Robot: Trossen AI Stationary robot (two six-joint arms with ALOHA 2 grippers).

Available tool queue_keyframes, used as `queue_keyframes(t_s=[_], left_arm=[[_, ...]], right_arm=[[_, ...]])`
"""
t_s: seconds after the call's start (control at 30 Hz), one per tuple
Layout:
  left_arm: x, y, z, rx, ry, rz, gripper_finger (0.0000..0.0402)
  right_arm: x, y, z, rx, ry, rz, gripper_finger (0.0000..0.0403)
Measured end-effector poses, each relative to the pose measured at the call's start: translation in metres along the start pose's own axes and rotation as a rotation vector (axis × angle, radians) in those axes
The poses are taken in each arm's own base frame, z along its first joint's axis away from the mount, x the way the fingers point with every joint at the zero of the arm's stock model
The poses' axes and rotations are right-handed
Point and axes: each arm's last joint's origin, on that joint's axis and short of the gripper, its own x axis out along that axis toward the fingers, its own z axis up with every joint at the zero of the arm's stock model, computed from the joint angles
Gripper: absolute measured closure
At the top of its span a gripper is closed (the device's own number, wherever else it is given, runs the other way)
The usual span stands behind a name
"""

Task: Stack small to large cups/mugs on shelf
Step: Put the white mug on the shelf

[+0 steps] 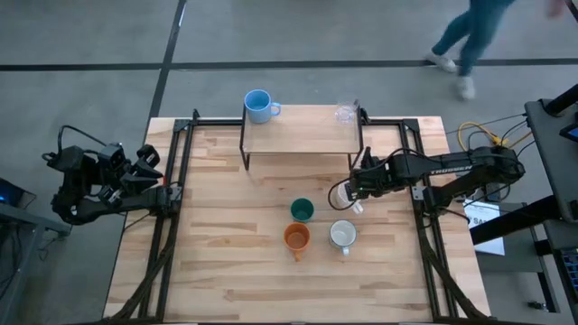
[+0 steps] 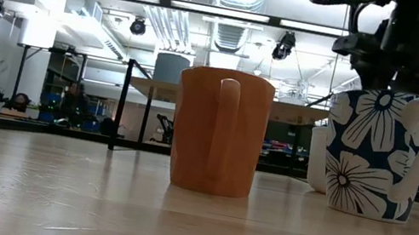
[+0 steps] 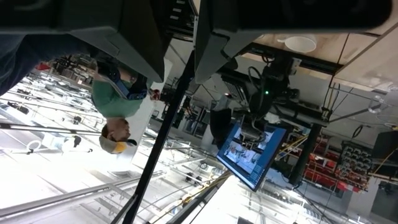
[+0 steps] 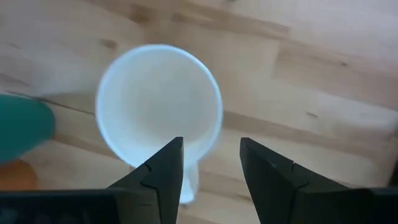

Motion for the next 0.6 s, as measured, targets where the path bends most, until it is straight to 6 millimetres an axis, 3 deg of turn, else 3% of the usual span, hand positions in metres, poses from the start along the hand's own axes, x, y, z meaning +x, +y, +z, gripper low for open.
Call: queue_keyframes(t_s=[0.3,0.6], left_arm=[[0.0,0.0,0.0,0.01,0.003,-0.004,0.0324],[0.0,0.0,0.0,0.021,0.003,-0.006,0.0324]], right_arm=[[0.003,0.001,0.0,-0.022,0.059,0.0,0.0252],[0.02,0.011,0.004,-0.072,0.13,-0.057,0.0259]])
